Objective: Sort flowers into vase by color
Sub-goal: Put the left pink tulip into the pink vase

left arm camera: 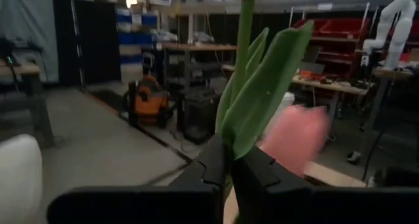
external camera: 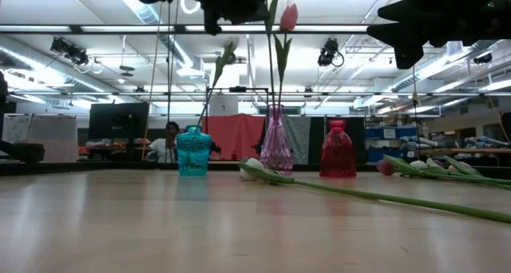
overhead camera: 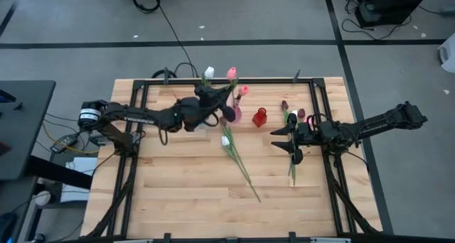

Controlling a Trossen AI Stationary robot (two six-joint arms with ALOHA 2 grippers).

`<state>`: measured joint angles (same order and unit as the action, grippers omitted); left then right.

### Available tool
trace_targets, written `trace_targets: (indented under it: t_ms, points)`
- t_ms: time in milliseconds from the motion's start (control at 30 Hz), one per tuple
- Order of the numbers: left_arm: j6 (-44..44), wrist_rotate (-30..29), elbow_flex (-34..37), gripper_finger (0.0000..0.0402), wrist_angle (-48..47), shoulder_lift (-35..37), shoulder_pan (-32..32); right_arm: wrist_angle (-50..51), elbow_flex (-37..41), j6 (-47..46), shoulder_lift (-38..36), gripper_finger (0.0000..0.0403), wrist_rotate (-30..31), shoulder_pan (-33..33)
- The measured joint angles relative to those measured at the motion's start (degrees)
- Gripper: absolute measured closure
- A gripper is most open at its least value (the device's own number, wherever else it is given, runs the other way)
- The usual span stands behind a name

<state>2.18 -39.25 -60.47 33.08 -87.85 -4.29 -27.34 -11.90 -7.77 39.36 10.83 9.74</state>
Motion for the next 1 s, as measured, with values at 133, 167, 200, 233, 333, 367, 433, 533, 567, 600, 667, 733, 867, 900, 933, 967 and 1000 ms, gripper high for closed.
trace_targets:
  t_ms: [133, 167, 200, 233, 333, 367, 433, 533, 567, 600, 667, 733, 867, 900, 933, 967, 1000]
  points:
    - [4.2, 3.2, 0.0, 0.0378, -4.2, 0.0, -2.8, 0.0, 0.0, 0.0, 0.0, 0.0209, 0.0, 0.0]
    - [4.7, 3.9, 0.0, 0.0378, -4.8, 0.0, -3.3, 0.0, 0.0, 0.0, 0.0, 0.0209, 0.0, 0.0]
    - [5.4, 4.5, 0.0, 0.0378, -5.3, 0.0, -3.7, 0.0, 0.0, 0.0, 0.0, 0.0209, 0.0, 0.0]
    - [5.8, 4.7, 0.0, 0.0378, -5.8, 0.0, -4.1, 0.0, 0.0, 0.0, 0.0, 0.0209, 0.0, 0.0]
    - [7.0, 6.7, 0.0, 0.0378, -6.6, -0.5, -5.0, 0.0, 0.0, 0.0, 0.0, 0.0209, 0.0, 0.0]
    - [7.3, 7.5, 0.0, 0.0378, -6.9, -0.8, -5.4, 0.0, 0.0, 0.0, 0.0, 0.0209, 0.0, 0.0]
    - [7.9, 8.4, 0.0, 0.0378, -6.7, -2.3, -6.1, -0.1, 0.0, 0.0, 0.0, 0.0209, 0.0, 0.0]
    - [8.8, 10.3, 0.0, 0.0369, -7.2, -4.2, -7.2, -0.4, 0.0, 0.0, 0.0, 0.0209, -0.2, 0.1]
    - [8.9, 11.6, 0.0, 0.0361, -7.1, -4.6, -7.6, -0.4, 0.0, -0.1, 0.0, 0.0209, -0.3, 0.0]
    - [9.2, 12.2, 0.0, 0.035, -7.1, -4.8, -7.9, -0.3, 0.0, -0.1, 0.0, 0.0209, -0.3, 0.1]
    - [9.9, 12.9, 0.0, 0.0322, -7.2, -4.8, -8.1, -0.2, 0.0, -0.1, 0.0, 0.0209, -0.4, 0.1]
    - [9.8, 13.0, 0.0, 0.0292, -7.5, -4.7, -8.1, 0.0, 0.0, -0.1, 0.0, 0.0209, -0.4, 0.1]
    - [7.9, 11.4, 0.0, 0.024, -9.7, -3.0, -6.9, 0.5, 0.0, -0.1, 0.0, 0.0209, -0.4, 0.1]
    - [6.9, 9.9, 0.0, 0.023, -10.6, -2.3, -6.3, 0.6, 0.0, -0.1, 0.0, 0.0209, -0.4, 0.1]
    - [5.9, 7.9, -0.1, 0.0223, -11.7, -1.7, -5.5, 0.6, 0.0, -0.1, 0.0, 0.0209, -0.4, 0.1]
    - [4.8, 5.5, -0.1, 0.0217, -12.9, -1.4, -4.6, 0.7, 0.0, -0.1, 0.0, 0.0209, -0.4, 0.1]
    - [3.6, 3.3, 0.0, 0.0213, -13.5, -1.1, -3.7, 0.8, 0.0, -0.1, 0.0, 0.0209, -0.4, 0.1]
